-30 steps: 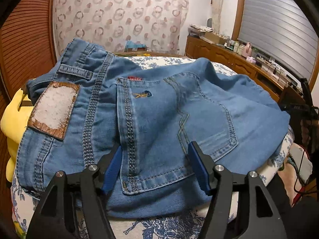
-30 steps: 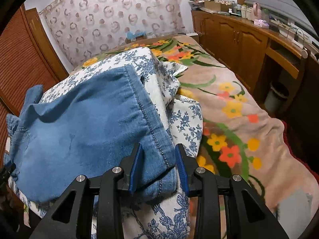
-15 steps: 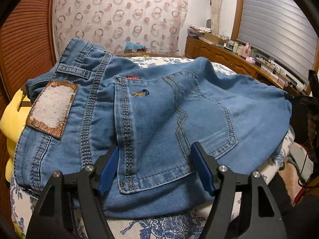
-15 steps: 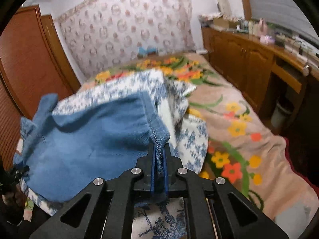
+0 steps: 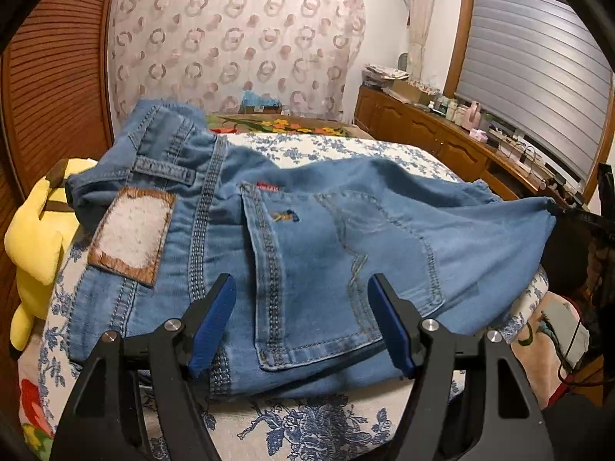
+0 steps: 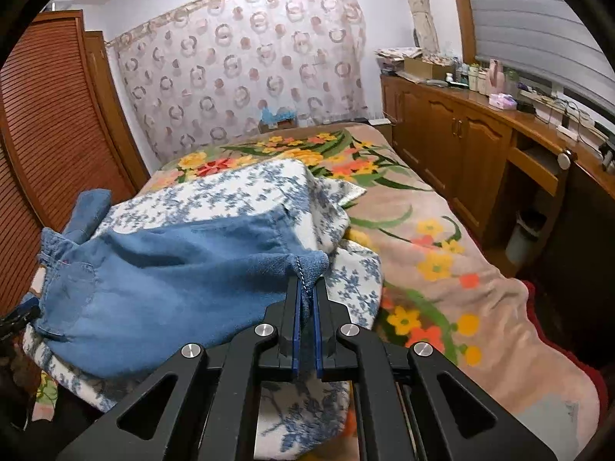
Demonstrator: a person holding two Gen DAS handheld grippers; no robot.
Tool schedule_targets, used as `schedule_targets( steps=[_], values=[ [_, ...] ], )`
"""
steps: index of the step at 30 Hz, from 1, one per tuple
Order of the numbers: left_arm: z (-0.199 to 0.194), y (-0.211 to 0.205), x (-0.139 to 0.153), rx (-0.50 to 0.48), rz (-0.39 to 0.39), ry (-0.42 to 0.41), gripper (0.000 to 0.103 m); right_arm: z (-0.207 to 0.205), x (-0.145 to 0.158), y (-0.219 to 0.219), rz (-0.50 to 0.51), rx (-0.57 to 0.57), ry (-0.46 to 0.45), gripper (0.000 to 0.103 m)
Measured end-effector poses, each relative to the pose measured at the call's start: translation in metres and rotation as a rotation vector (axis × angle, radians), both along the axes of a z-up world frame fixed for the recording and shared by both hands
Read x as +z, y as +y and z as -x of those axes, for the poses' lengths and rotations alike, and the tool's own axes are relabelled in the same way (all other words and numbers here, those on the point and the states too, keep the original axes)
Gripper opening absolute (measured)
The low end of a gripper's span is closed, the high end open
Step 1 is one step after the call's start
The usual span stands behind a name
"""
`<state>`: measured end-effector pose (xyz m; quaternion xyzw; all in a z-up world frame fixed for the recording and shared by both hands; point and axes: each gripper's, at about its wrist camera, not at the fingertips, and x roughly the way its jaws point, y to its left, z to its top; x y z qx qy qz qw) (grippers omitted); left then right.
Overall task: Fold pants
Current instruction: 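Lift the leg hem with the right tool toward the waistband, then lay the held leg over the jeans and open the right tool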
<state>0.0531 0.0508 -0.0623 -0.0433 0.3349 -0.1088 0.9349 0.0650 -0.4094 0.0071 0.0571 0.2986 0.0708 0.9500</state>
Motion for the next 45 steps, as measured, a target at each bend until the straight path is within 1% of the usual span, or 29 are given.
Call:
schedule_targets(
  steps=[3, 7, 12, 16, 21, 27, 28, 29, 33, 36, 38, 40, 43, 45],
  values=[
    [0.003, -0.002, 0.006, 0.001, -0.005, -0.006, 0.072, 0.004, 0.014, 0.006, -0.008, 0.041, -0.028, 0.005],
    [0.010, -0.004, 0.015, -0.002, -0.005, -0.022, 0.072, 0.011, 0.037, 0.034, -0.005, 0.130, -0.077, 0.005],
    [0.013, -0.006, 0.024, -0.003, -0.015, -0.039, 0.072, 0.018, 0.066, 0.086, 0.003, 0.293, -0.127, 0.005],
    [0.015, 0.001, 0.029, 0.018, -0.014, -0.054, 0.072, 0.023, 0.084, 0.130, 0.009, 0.415, -0.154, 0.005],
    [0.016, 0.006, 0.031, 0.034, -0.018, -0.056, 0.072, 0.021, 0.098, 0.176, 0.019, 0.531, -0.164, 0.005],
    [0.018, 0.017, 0.026, 0.051, -0.014, -0.045, 0.072, 0.013, 0.106, 0.225, 0.033, 0.654, -0.160, 0.005],
    [0.018, 0.018, 0.024, 0.053, -0.013, -0.043, 0.072, 0.012, 0.104, 0.235, 0.041, 0.669, -0.154, 0.005],
    [0.018, 0.020, 0.023, 0.055, -0.011, -0.040, 0.072, 0.001, 0.101, 0.239, 0.047, 0.678, -0.143, 0.005],
    [0.019, 0.025, 0.017, 0.065, 0.004, -0.022, 0.072, -0.018, 0.083, 0.265, 0.063, 0.718, -0.056, 0.005],
    [0.020, 0.026, 0.015, 0.069, 0.003, -0.019, 0.072, -0.032, 0.077, 0.283, 0.096, 0.730, -0.018, 0.005],
    [0.020, 0.027, 0.015, 0.071, 0.006, -0.018, 0.072, -0.043, 0.077, 0.289, 0.116, 0.724, -0.001, 0.012],
    [0.020, 0.026, 0.014, 0.069, 0.008, -0.018, 0.072, -0.046, 0.078, 0.295, 0.131, 0.714, 0.004, 0.016],
    [0.020, 0.023, 0.013, 0.062, 0.010, -0.015, 0.072, -0.038, 0.088, 0.290, 0.145, 0.718, -0.015, 0.028],
    [0.019, 0.019, 0.012, 0.052, 0.012, -0.009, 0.072, -0.032, 0.087, 0.282, 0.145, 0.716, -0.027, 0.030]
  ],
)
